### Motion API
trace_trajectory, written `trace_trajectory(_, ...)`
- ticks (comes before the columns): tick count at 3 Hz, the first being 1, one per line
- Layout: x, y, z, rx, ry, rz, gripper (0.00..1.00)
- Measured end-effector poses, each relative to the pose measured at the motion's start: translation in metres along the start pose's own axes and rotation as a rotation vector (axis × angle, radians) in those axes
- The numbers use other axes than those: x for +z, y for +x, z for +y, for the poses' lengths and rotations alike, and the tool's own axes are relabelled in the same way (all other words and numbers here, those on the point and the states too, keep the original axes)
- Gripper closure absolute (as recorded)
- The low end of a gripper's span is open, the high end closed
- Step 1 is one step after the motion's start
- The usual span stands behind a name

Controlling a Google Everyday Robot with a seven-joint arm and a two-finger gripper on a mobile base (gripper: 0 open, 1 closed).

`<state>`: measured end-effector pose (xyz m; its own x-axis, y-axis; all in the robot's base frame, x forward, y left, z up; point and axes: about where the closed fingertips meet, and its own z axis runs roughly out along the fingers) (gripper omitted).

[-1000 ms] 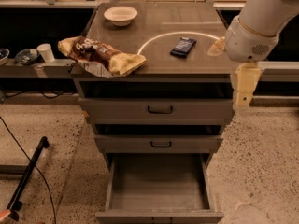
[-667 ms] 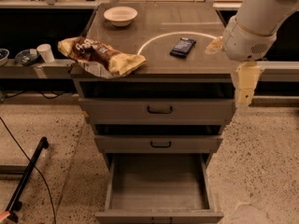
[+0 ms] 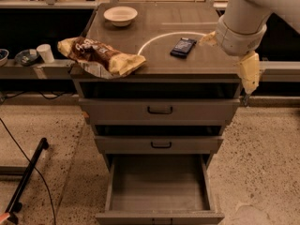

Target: Place rxbar blueberry into bottom drawer

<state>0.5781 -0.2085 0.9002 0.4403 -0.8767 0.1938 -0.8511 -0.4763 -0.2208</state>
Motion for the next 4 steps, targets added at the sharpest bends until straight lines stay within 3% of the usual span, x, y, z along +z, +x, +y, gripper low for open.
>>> trace_trajectory(1,0.0,0.0,0.0,0.0,0.0,0.0,0.0)
trace_trajectory(2,-0.001,0.002,-0.023,-0.092,-0.005,0.058,0.0)
trace_trajectory(3,-0.009,0.015,-0.06,-0.268,0.036,0.176,0.0)
trace_trajectory(4,-0.013,0.032,-0.085,-0.412,0.085,0.209,0.0)
